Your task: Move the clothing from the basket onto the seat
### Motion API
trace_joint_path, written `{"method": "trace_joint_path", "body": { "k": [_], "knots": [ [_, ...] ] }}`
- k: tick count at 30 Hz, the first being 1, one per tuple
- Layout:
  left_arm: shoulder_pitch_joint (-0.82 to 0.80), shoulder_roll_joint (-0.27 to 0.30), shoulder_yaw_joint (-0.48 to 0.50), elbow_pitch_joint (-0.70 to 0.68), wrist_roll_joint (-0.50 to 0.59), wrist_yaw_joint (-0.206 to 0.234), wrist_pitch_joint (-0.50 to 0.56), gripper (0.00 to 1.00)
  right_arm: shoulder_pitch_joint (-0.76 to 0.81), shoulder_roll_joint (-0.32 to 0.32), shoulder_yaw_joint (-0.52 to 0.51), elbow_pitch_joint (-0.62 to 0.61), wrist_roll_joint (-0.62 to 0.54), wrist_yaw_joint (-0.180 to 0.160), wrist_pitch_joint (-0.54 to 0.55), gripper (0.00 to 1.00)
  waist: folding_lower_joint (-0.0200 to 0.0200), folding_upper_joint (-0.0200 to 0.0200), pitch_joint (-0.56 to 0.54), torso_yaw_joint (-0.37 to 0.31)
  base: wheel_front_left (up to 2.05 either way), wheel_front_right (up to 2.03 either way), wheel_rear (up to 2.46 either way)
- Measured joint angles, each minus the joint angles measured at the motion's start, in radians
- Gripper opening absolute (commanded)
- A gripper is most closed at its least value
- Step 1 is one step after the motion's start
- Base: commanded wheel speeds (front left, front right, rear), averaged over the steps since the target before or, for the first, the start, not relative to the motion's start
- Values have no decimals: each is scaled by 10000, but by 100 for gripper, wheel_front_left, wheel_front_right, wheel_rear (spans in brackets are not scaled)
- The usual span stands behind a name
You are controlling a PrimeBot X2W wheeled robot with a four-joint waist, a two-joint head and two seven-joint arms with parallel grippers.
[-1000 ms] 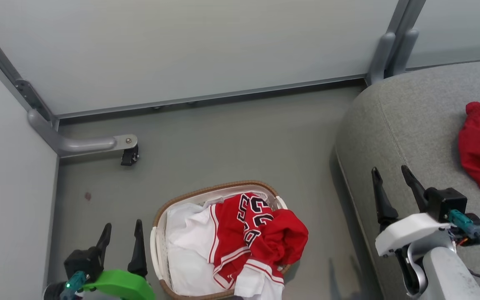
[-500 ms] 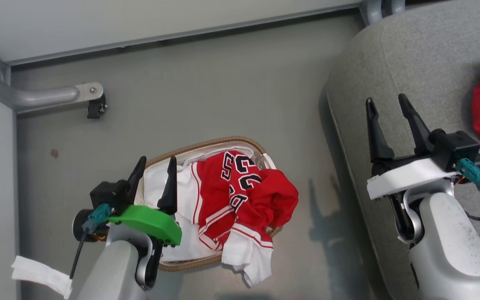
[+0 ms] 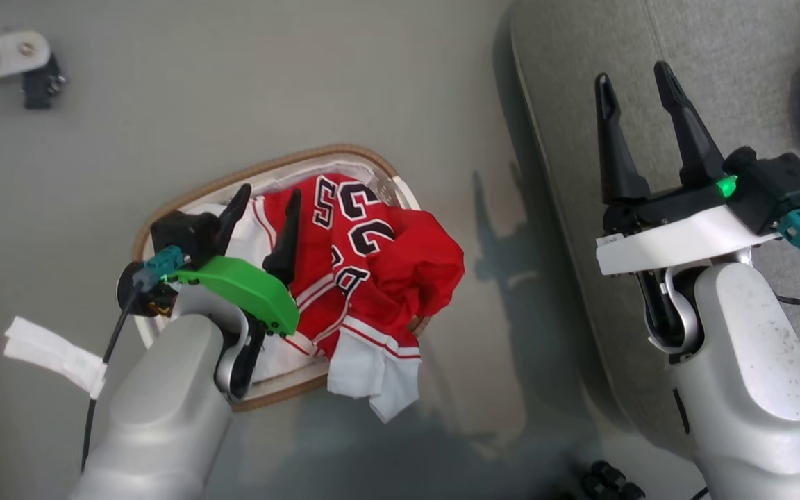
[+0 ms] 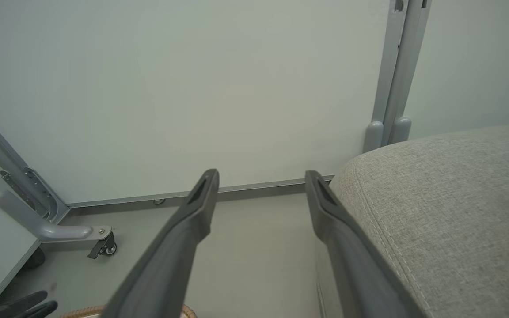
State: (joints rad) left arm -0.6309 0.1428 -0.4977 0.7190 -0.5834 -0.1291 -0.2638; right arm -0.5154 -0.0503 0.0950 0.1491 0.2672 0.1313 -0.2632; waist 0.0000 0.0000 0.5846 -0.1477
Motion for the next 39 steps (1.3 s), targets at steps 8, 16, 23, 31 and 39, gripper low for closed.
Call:
{"method": "trace_joint_path", "body": {
  "k": [8, 16, 23, 31, 39],
  "knots": [
    [-1464, 395, -1808, 1024, -1714, 0, 362, 100, -364, 0, 341, -731, 257, 2, 0, 100, 1, 0, 1347, -611, 0, 0, 0],
    [-2241, 851, -3108, 1375, -3225, 0, 1122, 100, -608, 4, 708, -1104, 491, 2, 0, 100, 1, 0, 2309, -1098, 0, 0, 0],
    [-2516, 1032, -3931, 1592, -4481, 0, 1697, 100, -672, 6, 708, -1220, 481, 0, 0, 100, 1, 0, 2882, -1344, 0, 0, 0],
    [-2574, 1202, -5037, 1570, -5152, 0, 1714, 0, -745, 8, 690, -1193, 454, 2, 0, 100, 1, 0, 2953, -1389, 0, 0, 0],
    [-2312, 1223, -5814, 1605, -5567, 0, 604, 0, -675, 8, 677, -763, 299, 0, 0, 100, 0, 0, 2298, -1290, 0, 0, 0]
  ]
}}
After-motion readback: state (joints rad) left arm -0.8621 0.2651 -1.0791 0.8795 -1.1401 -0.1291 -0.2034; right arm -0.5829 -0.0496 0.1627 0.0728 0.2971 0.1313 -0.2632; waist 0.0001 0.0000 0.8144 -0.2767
